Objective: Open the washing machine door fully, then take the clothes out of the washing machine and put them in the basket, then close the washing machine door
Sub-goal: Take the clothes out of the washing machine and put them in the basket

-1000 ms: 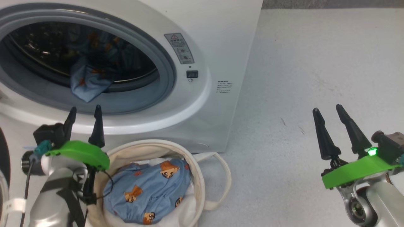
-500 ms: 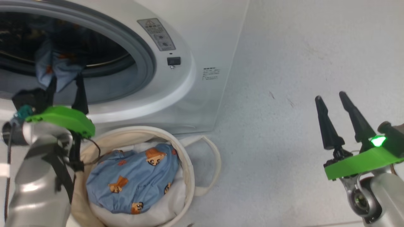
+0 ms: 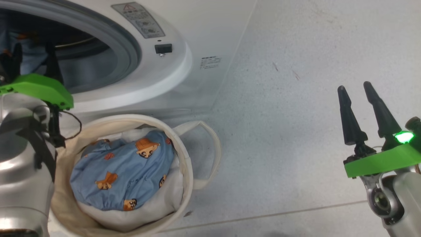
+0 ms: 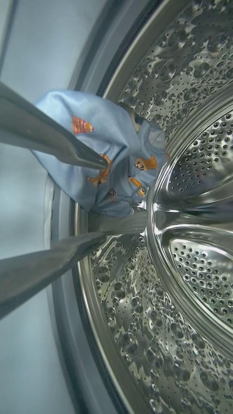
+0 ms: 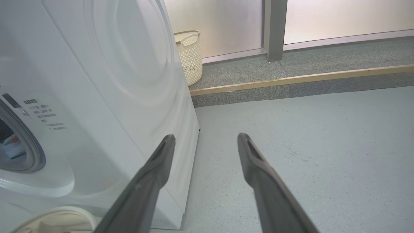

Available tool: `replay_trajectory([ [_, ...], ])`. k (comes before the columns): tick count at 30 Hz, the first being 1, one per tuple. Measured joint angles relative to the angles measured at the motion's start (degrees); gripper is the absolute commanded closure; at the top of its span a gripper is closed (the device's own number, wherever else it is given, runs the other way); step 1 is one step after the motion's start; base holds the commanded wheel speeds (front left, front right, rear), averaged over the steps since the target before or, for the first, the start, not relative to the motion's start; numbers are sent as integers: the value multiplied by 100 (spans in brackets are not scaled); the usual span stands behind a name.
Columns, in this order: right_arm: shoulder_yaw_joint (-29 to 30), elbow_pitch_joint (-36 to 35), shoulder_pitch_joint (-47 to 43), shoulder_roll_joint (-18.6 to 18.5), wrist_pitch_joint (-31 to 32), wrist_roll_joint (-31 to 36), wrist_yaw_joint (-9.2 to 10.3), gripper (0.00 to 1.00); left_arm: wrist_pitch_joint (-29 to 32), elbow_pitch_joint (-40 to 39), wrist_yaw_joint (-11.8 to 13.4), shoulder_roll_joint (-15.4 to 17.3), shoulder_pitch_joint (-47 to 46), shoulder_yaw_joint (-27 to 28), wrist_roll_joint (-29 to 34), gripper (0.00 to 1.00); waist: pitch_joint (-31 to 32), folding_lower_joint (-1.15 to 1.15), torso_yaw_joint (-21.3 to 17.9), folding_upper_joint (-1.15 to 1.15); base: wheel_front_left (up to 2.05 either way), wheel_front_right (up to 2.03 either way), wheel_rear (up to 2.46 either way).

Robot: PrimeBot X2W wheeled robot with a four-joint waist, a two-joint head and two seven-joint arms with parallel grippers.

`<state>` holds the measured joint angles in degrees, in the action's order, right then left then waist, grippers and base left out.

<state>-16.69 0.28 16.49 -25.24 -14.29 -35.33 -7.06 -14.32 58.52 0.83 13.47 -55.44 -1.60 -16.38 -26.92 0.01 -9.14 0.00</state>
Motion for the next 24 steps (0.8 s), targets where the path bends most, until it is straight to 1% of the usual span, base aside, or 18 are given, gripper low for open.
replay_trajectory([
  [8,83,-113,124,2,0,53,0,0,0,24,180,113,-456,92,156,0,-462,0,-39,0,0,0,0],
  [12,145,-160,129,5,0,53,0,0,0,-74,360,188,-490,70,386,0,-642,0,-64,0,0,0,0],
  [17,259,-213,130,8,0,102,0,0,0,45,612,294,-603,-15,650,0,-815,0,-88,0,0,0,0],
  [21,312,-250,128,22,0,102,0,0,0,59,731,336,-814,-35,734,0,-914,-1,-118,0,0,0,0],
  [24,327,-268,127,32,0,103,0,0,-1,269,904,356,-966,-35,773,0,-974,0,-134,0,0,0,0],
])
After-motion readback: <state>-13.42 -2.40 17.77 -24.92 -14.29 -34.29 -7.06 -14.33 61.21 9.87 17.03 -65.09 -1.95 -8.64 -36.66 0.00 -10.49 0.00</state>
